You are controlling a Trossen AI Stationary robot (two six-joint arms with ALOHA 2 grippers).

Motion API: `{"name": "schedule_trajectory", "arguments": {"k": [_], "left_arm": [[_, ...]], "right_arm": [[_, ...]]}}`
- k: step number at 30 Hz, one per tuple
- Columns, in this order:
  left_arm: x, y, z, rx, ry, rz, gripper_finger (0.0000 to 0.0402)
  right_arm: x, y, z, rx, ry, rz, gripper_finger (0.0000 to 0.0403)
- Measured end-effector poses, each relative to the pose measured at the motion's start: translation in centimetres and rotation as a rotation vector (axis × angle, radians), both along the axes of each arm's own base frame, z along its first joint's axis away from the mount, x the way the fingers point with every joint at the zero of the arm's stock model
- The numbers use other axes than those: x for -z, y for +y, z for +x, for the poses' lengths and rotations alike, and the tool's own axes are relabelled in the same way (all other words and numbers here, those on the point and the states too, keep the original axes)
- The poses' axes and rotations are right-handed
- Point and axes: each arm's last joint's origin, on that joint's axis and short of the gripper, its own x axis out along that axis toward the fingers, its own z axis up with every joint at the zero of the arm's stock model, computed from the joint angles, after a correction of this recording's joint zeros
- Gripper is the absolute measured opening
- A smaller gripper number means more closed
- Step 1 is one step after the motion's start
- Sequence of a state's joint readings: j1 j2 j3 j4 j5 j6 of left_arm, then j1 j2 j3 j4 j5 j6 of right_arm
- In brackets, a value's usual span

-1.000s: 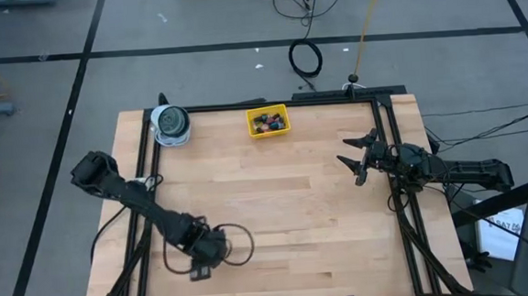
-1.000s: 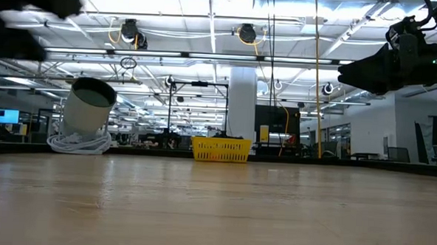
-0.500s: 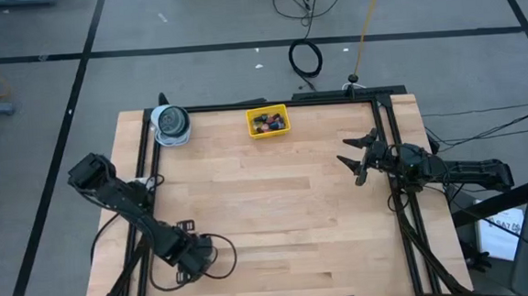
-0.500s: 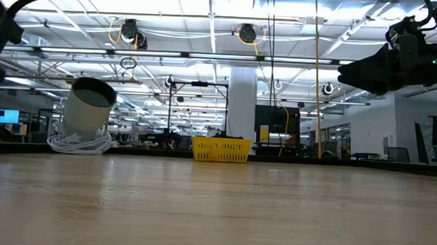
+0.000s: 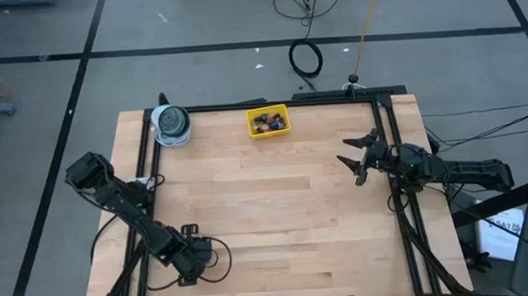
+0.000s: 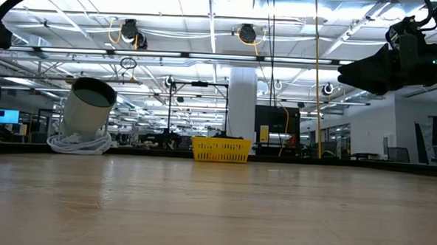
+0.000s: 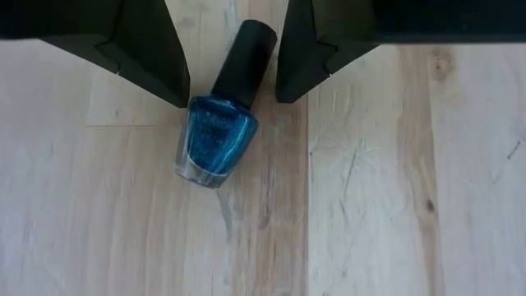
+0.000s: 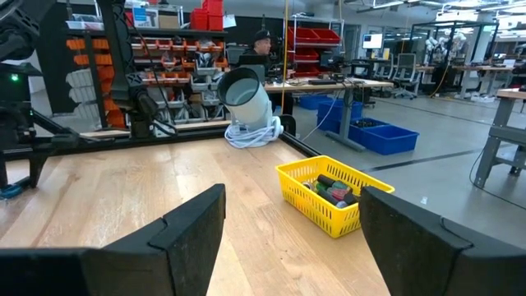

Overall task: Pick & Place Nail Polish
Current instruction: Put the dark blue nail polish bottle into the yellow bin

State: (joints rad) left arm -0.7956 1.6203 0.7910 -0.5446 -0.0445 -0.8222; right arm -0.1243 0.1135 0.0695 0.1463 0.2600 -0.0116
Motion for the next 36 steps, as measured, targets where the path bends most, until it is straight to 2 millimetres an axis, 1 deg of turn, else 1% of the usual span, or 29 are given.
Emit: {"name": "schedule_trajectory", "arguments": {"k": [7, 9, 11, 13, 19, 22, 24, 26, 29, 32, 34, 36], "left_arm": [[0.1, 0.2, -0.1, 0.008, 0.000, 0.026, 0.0185], [0.1, 0.2, -0.2, 0.008, 0.008, 0.034, 0.0176], [0.2, 0.3, -0.2, 0.013, 0.018, 0.041, 0.0157], [0.2, 0.4, -0.3, -0.002, 0.025, 0.047, 0.0130], [0.2, 0.4, -0.3, -0.121, 0.032, 0.034, 0.0038], [0.2, 0.4, -0.2, -0.170, 0.028, 0.029, 0.0034], [0.2, 0.3, 0.0, -0.218, -0.015, 0.023, 0.0034], [0.1, 0.3, 0.8, -0.269, -0.122, 0.016, 0.0034], [-0.5, 0.4, 2.7, -0.308, -0.303, -0.017, 0.0034], [-2.6, 0.6, 5.4, -0.328, -0.513, -0.093, 0.0034], [-3.7, 1.4, 7.3, -0.327, -0.629, -0.098, 0.0034], [-4.9, 2.1, 9.0, -0.283, -0.753, -0.073, 0.0034]], "right_arm": [[0.0, 0.0, 0.0, 0.000, 0.000, 0.000, 0.0267], [0.0, 0.0, 0.0, 0.000, 0.000, 0.000, 0.0267], [0.0, 0.0, 0.0, 0.000, 0.000, 0.000, 0.0267], [0.0, 0.0, 0.0, 0.000, 0.000, 0.000, 0.0267], [0.0, 0.0, 0.0, 0.000, 0.000, 0.000, 0.0267], [0.0, 0.0, 0.0, 0.000, 0.000, 0.000, 0.0267], [0.0, 0.0, 0.0, 0.000, 0.000, 0.000, 0.0267], [0.0, 0.0, 0.0, 0.000, 0.000, 0.000, 0.0267], [0.0, 0.0, 0.0, 0.000, 0.000, 0.000, 0.0267], [0.0, 0.0, 0.0, 0.000, 0.000, 0.000, 0.0267], [0.0, 0.0, 0.0, 0.000, 0.000, 0.000, 0.0267], [0.0, 0.0, 0.0, 0.000, -0.001, 0.000, 0.0267]]}}
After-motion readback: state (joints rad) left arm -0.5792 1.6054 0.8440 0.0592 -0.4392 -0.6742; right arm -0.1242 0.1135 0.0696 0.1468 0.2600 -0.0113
